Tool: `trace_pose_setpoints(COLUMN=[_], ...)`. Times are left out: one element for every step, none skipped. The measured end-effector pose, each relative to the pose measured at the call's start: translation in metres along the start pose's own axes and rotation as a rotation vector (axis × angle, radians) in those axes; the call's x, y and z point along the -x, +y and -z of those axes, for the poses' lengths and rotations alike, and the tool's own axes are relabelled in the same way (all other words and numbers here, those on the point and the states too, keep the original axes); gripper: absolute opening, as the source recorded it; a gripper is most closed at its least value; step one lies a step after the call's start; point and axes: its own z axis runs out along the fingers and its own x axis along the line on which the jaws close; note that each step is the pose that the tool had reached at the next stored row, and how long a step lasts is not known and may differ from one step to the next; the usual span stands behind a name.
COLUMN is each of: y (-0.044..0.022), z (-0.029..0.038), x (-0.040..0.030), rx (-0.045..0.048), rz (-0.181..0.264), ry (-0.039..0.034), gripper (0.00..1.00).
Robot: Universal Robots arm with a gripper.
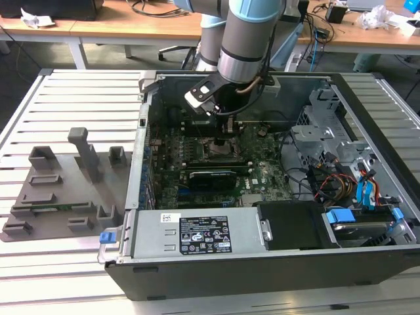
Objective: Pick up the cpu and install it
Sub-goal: 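Place the cpu into insertion slot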
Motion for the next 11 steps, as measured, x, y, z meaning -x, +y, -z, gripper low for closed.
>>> trace_pose_setpoints(y=[-0.0005, -0.0011, -0.0016, -0.0015, -0.0013, -0.0010, -0.0009, -0.0006, -0.0005, -0.0004, -0.0002], z=[-0.0001, -0.0004, -0.0014, -0.0025, -0.0047, -0.0068, -0.0083, -0.0113, -0.0131, -0.0137, -0.0140], x=[0.0000, 0.0000, -0.0001, -0.0001, -0.0002, -0.0003, -0.0004, -0.0005, -0.0004, -0.0004, -0.0004], rx=[0.0000, 0.0001, 0.0001, 0.0001, 0.0000, 0.0000, -0.0002, -0.0009, -0.0017, -0.0019, -0.0020], rz=[0.000, 0.000, 0.000, 0.000, 0.000, 0.000, 0.000, 0.000, 0.000, 0.000, 0.000], ry=[0.0000, 0.0001, 0.0002, 0.0002, 0.0000, 0.0001, 0.0001, 0.0000, -0.0009, -0.0011, -0.0010], gripper=[0.11, 0.11, 0.11, 0.11, 0.11, 0.11, 0.11, 0.11, 0.11, 0.11, 0.11])
